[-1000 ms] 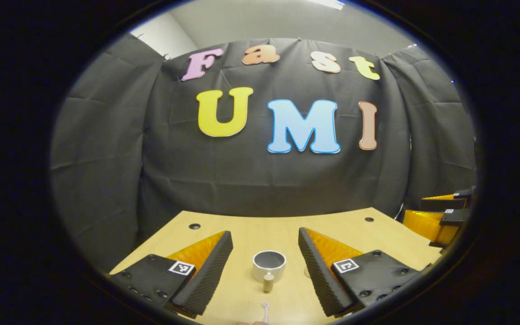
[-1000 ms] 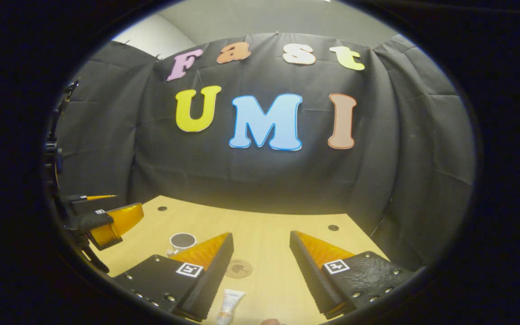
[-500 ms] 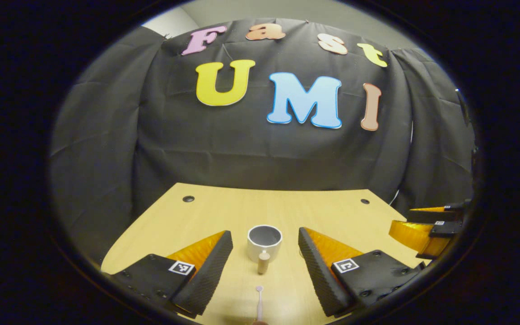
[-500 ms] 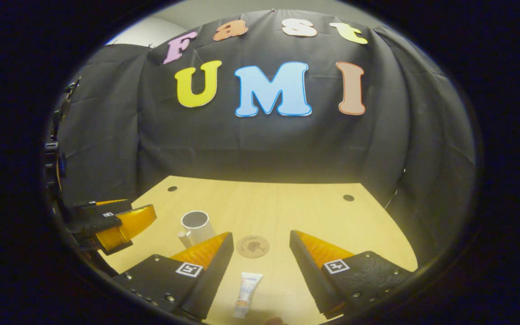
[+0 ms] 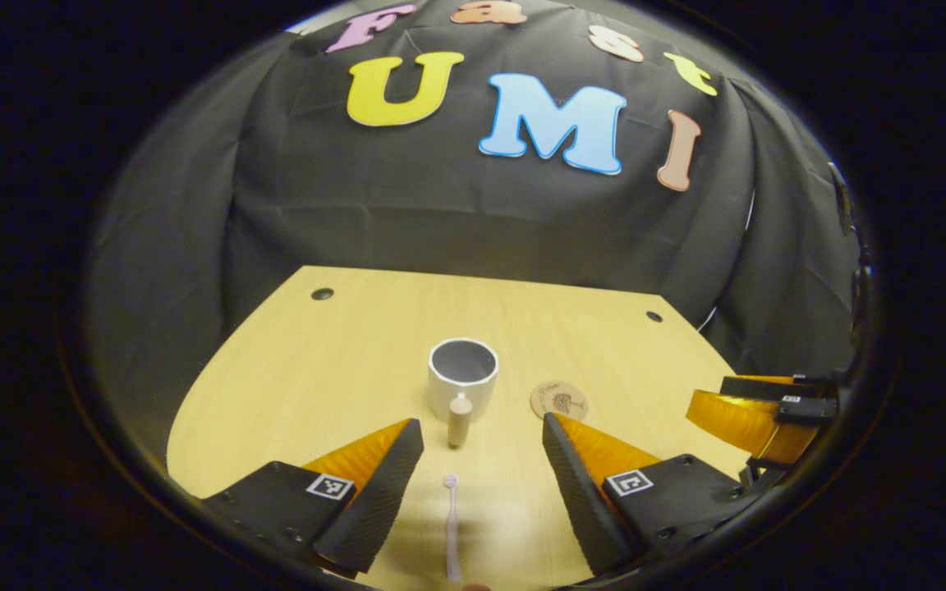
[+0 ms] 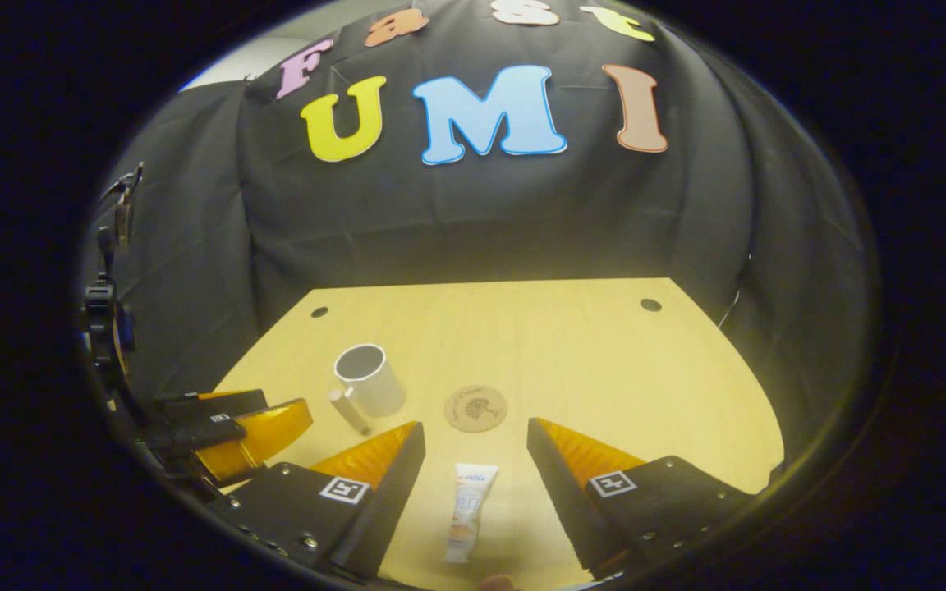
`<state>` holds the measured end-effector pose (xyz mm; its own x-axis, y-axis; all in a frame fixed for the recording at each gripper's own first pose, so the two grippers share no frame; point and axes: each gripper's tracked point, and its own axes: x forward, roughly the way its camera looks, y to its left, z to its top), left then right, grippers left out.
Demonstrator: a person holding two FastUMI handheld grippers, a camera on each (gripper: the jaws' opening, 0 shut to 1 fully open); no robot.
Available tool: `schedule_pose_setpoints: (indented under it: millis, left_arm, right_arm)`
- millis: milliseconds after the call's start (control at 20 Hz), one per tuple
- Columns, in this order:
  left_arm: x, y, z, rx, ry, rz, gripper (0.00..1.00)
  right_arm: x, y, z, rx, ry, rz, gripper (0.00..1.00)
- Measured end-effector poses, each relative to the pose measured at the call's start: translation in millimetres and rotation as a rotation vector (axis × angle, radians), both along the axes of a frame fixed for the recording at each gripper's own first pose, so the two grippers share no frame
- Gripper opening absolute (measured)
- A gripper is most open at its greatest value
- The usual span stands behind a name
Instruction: Put the toothbrush and toothpaste on the desktop into the cup, then pick up the cup and place it on the coaster on the desktop.
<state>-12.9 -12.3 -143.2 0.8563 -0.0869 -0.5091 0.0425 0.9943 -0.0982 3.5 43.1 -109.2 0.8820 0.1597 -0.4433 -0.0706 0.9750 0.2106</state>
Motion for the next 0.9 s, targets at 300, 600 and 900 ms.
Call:
schedule_pose_setpoints:
  millis: [300,600,900]
  left_arm:
    - [-7,2,-35,-0.005,0.152,0.022,0.90]
    - [-24,6,-74,0.001,0.330,0.029,0.98]
    - [-43,6,-108,0.026,0.508,0.010,0.98]
  right_arm:
    - [-7,6,-23,-0.001,0.087,0.027,0.82]
    - [-10,14,-53,-0.017,0.211,0.064,0.83]
    - [-20,16,-84,-0.040,0.336,0.068,0.83]
